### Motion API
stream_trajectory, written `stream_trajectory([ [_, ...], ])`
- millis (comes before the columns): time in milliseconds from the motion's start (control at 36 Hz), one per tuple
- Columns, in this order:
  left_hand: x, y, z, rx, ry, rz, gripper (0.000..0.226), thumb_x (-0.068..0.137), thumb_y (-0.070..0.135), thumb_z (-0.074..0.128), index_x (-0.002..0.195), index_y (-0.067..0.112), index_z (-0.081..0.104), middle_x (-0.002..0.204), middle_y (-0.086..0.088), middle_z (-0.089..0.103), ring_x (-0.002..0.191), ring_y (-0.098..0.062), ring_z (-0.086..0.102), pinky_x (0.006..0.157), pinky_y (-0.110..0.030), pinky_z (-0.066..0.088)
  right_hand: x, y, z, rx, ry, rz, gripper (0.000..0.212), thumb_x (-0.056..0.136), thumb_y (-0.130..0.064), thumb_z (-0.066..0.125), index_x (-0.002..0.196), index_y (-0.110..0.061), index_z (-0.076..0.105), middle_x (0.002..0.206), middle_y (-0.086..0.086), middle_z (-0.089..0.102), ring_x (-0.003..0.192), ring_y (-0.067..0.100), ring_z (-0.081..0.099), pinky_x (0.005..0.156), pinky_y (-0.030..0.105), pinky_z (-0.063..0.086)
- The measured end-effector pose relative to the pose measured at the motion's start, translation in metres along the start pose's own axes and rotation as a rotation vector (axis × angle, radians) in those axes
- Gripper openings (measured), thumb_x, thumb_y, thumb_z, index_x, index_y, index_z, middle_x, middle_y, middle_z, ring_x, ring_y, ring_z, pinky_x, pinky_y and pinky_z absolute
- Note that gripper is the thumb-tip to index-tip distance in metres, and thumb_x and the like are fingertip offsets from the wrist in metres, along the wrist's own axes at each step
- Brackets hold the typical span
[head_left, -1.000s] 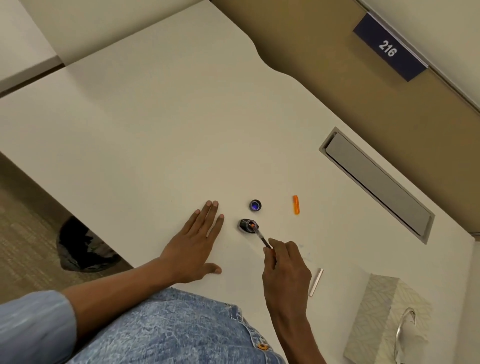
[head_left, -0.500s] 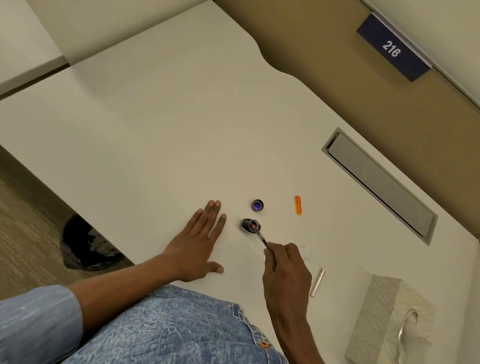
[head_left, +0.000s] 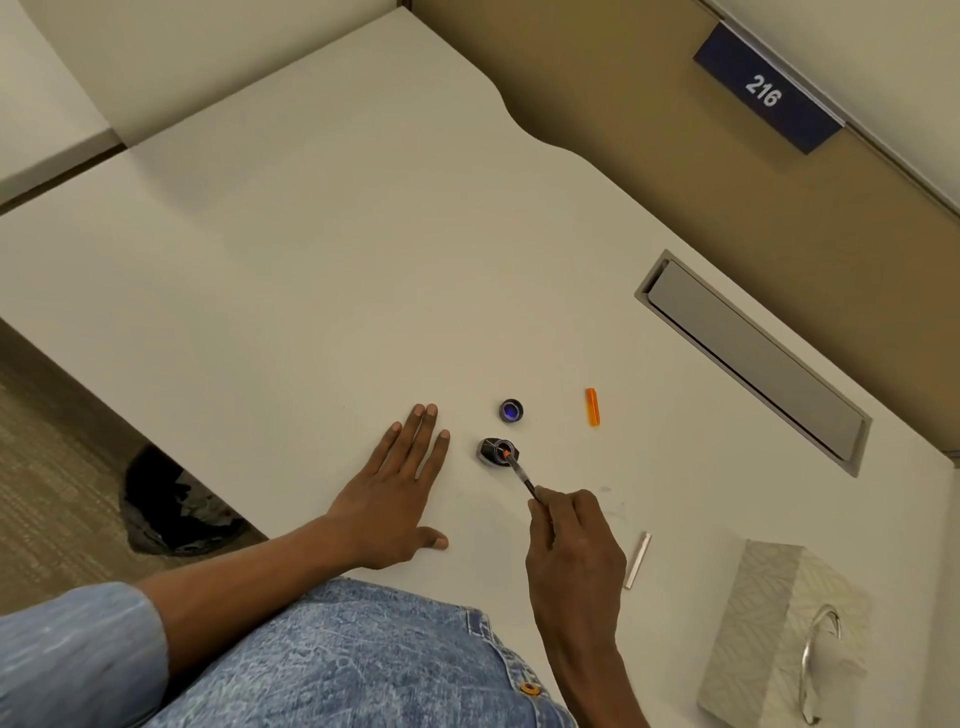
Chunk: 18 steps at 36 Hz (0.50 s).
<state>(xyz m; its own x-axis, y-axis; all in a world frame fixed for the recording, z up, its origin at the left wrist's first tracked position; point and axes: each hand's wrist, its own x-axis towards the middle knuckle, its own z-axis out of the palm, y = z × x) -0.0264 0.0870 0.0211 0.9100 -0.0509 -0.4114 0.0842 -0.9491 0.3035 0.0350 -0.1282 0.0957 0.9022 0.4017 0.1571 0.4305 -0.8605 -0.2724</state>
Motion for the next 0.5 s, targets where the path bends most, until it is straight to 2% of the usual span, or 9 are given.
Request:
stream_trajectory([
  [111, 0.0, -0.001, 0.002, -0.014, 0.024, 0.007, 0.128, 0.089, 0.083, 0.045, 0.158, 0.009, -0.033, 0.162, -0.017, -0.049, 0.151, -0.032, -0.045, 0.13, -0.049, -0.014, -0.002, -0.001, 0.0, 0.003, -0.004, 0.016, 0.016, 0.087, -0.008, 0.086, 0.101, -0.007, 0.079, 0.078, 0.005, 0.063, 0.059, 0.023, 0.06, 0.046, 0.036, 0.054],
  [500, 0.0, -0.001, 0.002, -0.009, 0.026, 0.007, 0.128, 0.089, 0.083, 0.044, 0.158, 0.008, -0.033, 0.161, -0.017, -0.049, 0.151, -0.032, -0.045, 0.131, -0.049, -0.013, -0.007, -0.01, 0.002, -0.016, 0.056, 0.034, 0.015, 0.086, -0.01, 0.085, 0.1, -0.006, 0.079, 0.078, 0.005, 0.064, 0.057, 0.023, 0.06, 0.046, 0.033, 0.053],
])
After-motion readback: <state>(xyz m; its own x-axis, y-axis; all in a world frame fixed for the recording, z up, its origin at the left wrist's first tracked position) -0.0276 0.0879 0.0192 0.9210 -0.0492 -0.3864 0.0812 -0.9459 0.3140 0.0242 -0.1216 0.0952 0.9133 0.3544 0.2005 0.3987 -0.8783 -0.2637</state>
